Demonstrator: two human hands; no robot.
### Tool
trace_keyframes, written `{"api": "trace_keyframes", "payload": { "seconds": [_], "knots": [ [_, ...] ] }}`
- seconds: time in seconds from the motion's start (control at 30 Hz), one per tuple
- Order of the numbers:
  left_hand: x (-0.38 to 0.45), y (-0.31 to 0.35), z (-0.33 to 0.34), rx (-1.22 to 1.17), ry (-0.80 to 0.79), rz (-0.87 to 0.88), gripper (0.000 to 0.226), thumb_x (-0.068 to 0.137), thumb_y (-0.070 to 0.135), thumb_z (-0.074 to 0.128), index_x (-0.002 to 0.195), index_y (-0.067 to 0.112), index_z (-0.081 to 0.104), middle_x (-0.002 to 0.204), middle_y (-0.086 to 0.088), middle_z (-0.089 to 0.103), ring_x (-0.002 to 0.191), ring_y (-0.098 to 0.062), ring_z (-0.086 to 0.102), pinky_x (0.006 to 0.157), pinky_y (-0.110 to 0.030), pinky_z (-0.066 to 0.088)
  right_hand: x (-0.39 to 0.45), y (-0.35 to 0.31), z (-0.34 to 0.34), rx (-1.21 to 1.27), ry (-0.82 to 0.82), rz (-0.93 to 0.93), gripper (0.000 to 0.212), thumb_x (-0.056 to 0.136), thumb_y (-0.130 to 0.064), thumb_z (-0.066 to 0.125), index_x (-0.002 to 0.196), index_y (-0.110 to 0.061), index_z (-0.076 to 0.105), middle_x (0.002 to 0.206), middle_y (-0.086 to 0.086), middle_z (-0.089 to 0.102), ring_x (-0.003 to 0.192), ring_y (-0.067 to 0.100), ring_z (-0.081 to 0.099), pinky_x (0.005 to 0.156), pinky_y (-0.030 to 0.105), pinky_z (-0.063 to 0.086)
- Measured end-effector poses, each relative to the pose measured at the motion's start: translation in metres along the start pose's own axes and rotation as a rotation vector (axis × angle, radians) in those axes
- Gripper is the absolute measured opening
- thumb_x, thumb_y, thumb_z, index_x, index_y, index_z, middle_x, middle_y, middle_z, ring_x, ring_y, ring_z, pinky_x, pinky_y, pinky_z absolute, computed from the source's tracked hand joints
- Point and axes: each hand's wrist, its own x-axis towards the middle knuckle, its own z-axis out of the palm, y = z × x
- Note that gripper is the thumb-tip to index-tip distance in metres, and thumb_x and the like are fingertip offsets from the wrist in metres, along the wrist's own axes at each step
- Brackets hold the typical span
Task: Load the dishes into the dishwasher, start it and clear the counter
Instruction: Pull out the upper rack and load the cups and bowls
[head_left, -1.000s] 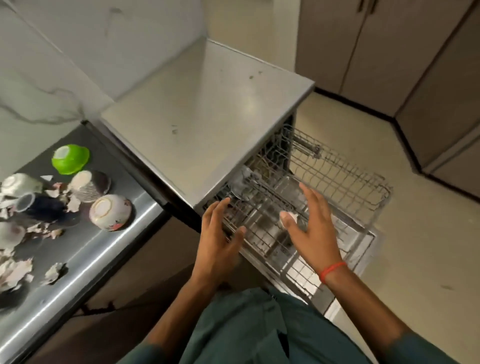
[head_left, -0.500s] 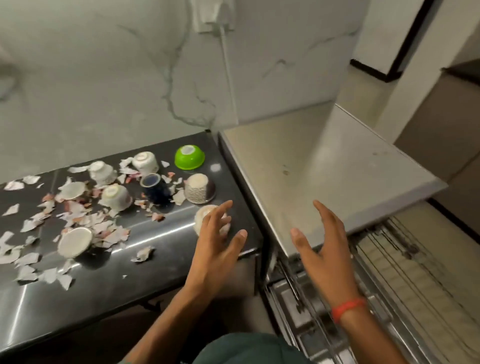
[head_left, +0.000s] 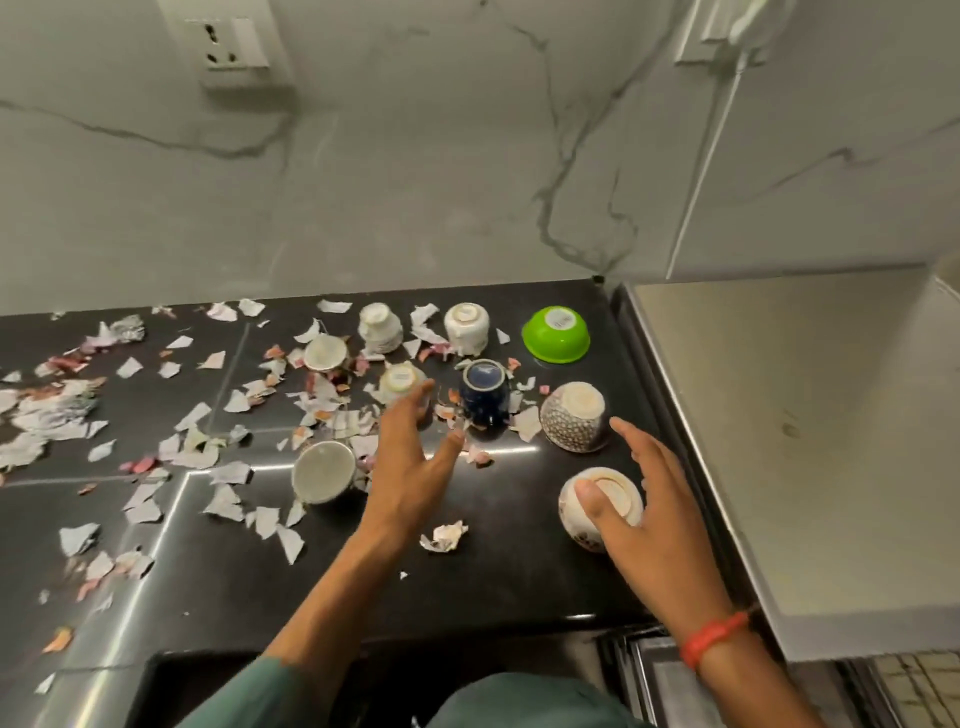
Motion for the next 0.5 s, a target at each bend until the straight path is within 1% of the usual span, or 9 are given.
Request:
{"api": "trace_keyframes", "payload": {
  "seconds": [0.07,0.1,0.17,0.23,0.27,0.33,0.4,0.5],
  "knots": [
    [0.024,-0.006,-0.010,0.117,0.029,-0.012,0.068,0.095,0.026,0.070,0.153,0.025,0.035,0.152,0.003,0.036,0.131,-0.005,0.037,0.111,-0.027,0.033,0.003,-0.006,0.009,-0.025,-0.027,-0.017,0.063,0.084,-0.033,0.074,0.141,-0.036,0.048,0.139,-0.020,0.043,0.126,-0.007,0.042,0.099,-0.005,0.023],
    [0.036,-0.011,-0.013,0.171,0.047,-0.024,0.069,0.095,0.026,0.070,0.154,0.023,0.034,0.153,-0.002,0.034,0.134,-0.009,0.035,0.113,-0.029,0.030,0.003,-0.008,0.011,-0.038,-0.041,-0.025,0.062,0.084,-0.032,0.074,0.141,-0.036,0.049,0.138,-0.020,0.043,0.125,-0.008,0.042,0.100,-0.005,0.022],
    [0.060,-0.021,-0.017,0.254,0.069,-0.067,0.073,0.092,0.025,0.072,0.155,0.019,0.034,0.155,-0.010,0.032,0.141,-0.022,0.032,0.120,-0.038,0.028,0.005,-0.010,0.014,-0.053,-0.058,-0.039,0.062,0.085,-0.032,0.075,0.141,-0.037,0.049,0.136,-0.023,0.042,0.123,-0.012,0.040,0.100,-0.006,0.021],
    [0.082,-0.032,-0.018,0.331,0.046,-0.124,0.081,0.089,0.027,0.073,0.156,0.018,0.030,0.158,-0.013,0.028,0.145,-0.030,0.030,0.123,-0.045,0.027,0.008,-0.011,0.015,-0.049,-0.069,-0.051,0.061,0.085,-0.031,0.075,0.140,-0.039,0.049,0.132,-0.030,0.042,0.122,-0.020,0.038,0.100,-0.006,0.020],
    [0.091,-0.037,-0.018,0.377,0.019,-0.153,0.085,0.088,0.030,0.073,0.158,0.019,0.026,0.160,-0.014,0.025,0.146,-0.033,0.029,0.123,-0.047,0.027,0.009,-0.013,0.016,-0.049,-0.080,-0.057,0.060,0.086,-0.031,0.075,0.139,-0.040,0.049,0.132,-0.034,0.040,0.124,-0.020,0.037,0.100,-0.006,0.021],
    [0.104,-0.044,-0.016,0.479,-0.044,-0.188,0.091,0.087,0.035,0.073,0.160,0.020,0.021,0.160,-0.016,0.023,0.146,-0.036,0.030,0.122,-0.049,0.028,0.014,-0.017,0.016,-0.058,-0.110,-0.069,0.057,0.087,-0.031,0.074,0.138,-0.041,0.049,0.134,-0.034,0.040,0.129,-0.014,0.038,0.102,-0.004,0.023],
    [0.114,-0.050,-0.014,0.562,-0.110,-0.209,0.093,0.087,0.037,0.074,0.161,0.021,0.020,0.158,-0.017,0.028,0.142,-0.036,0.036,0.119,-0.049,0.033,0.019,-0.022,0.017,-0.080,-0.134,-0.081,0.058,0.089,-0.031,0.073,0.140,-0.040,0.048,0.138,-0.028,0.041,0.131,-0.009,0.040,0.103,-0.003,0.024],
    [0.127,-0.062,-0.013,0.555,-0.176,-0.229,0.094,0.084,0.033,0.078,0.159,0.025,0.022,0.151,-0.017,0.039,0.134,-0.036,0.047,0.112,-0.051,0.042,0.027,-0.025,0.020,-0.120,-0.135,-0.117,0.060,0.089,-0.032,0.073,0.142,-0.038,0.047,0.142,-0.020,0.041,0.134,-0.003,0.041,0.108,0.004,0.027]
  ]
}}
